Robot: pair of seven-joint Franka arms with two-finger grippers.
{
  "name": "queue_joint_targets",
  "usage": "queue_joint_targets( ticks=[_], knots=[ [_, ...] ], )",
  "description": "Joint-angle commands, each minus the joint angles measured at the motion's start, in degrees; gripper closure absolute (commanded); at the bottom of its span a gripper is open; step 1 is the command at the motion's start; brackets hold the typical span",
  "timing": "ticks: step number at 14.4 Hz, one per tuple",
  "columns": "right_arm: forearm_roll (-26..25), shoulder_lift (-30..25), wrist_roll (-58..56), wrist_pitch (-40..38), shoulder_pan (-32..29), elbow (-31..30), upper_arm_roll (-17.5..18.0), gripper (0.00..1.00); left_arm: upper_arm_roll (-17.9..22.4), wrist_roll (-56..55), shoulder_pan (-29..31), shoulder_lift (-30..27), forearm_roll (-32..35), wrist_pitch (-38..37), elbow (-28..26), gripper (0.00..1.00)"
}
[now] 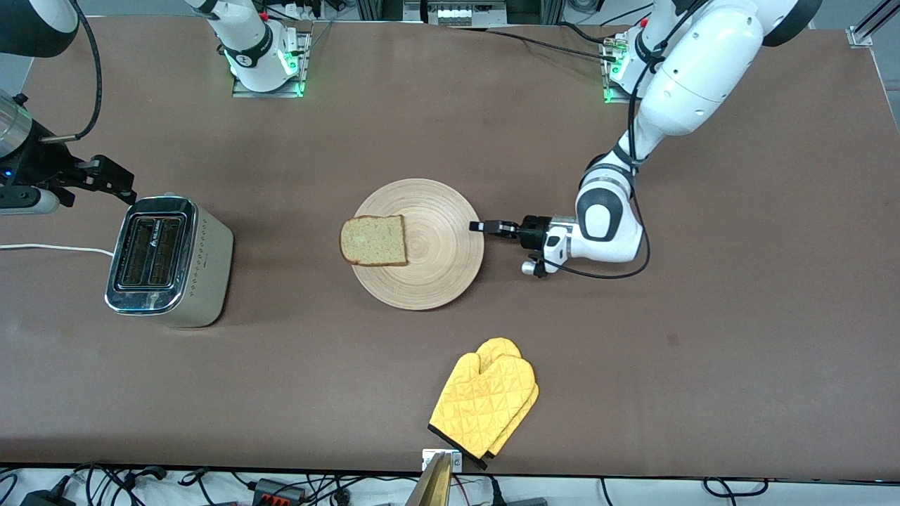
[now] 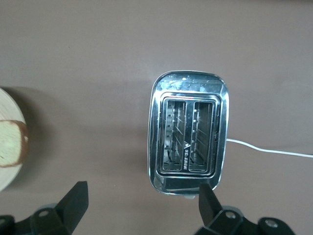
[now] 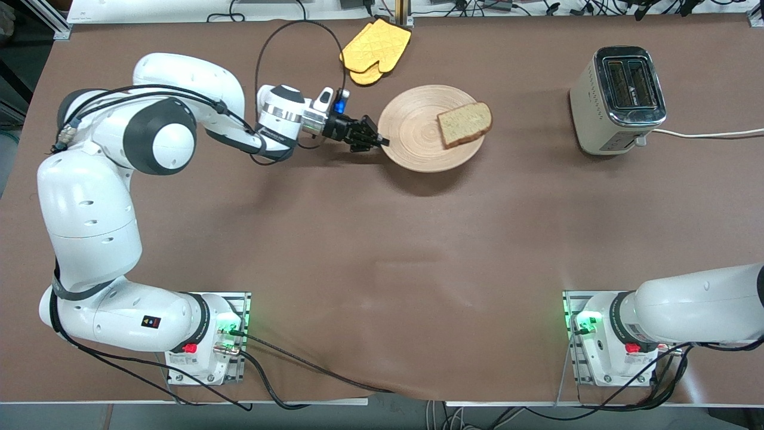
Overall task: Move plate and put bread in toaster
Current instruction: 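Slide the plate with the left gripper toward the toaster, then release the plate with the left gripper while the right gripper reaches the bread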
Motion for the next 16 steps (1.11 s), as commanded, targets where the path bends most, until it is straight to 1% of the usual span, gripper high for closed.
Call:
queue_joint_targets(
  ticks=[1,3,5,6,7,9,10,12,13,15,16],
  knots=[
    [1.3,-0.4,0.5,-0.3,-0.3,-1.7,0.2,0.00,0.1,0.0,-1.9,1.0,-1.8,1.4,2.5,0.99],
    [1.8,-0.3,0.4,-0.8,-0.1,-2.1,0.2,0.00,0.1,0.7,-2.7,1.1,-1.5,3.6,3.0,0.99],
    [2.0,-0.1,0.4,-0.4,0.3,-3.2,0.5,0.00,0.1,1.0,-3.0,1.2,-1.4,4.3,3.4,0.99],
    [2.9,0.0,0.4,-0.3,1.0,-4.1,0.5,0.00,0.1,1.0,-3.0,1.2,-1.4,4.3,3.4,0.97],
    [3.7,0.1,0.4,-0.2,1.9,-4.9,0.5,0.00,0.1,1.0,-3.0,1.2,-1.4,4.3,3.4,0.93],
    [4.4,1.1,0.4,-0.1,3.1,-5.4,0.5,0.00,0.1,1.0,-3.0,1.2,-1.4,4.3,3.4,0.86],
    [4.6,1.9,0.4,0.1,4.8,-5.4,0.5,0.00,0.1,1.1,-3.0,1.2,-1.4,4.4,3.4,0.84],
    [4.6,3.3,0.5,1.2,7.3,-5.2,0.5,0.00,0.2,1.3,-3.0,1.3,-1.3,4.4,3.3,0.82],
    [4.6,4.6,0.6,2.6,8.9,-4.9,0.5,0.00,0.2,1.6,-3.0,1.3,-1.3,4.4,3.3,0.77],
    [4.7,7.5,2.3,6.8,11.8,-4.9,0.5,0.00,0.4,1.6,-2.6,1.3,-1.3,4.2,3.1,0.74],
    [4.7,9.0,5.2,8.8,13.9,-4.9,0.5,0.00,0.6,1.7,-2.2,1.2,-1.1,4.2,2.9,0.73]
  ],
)
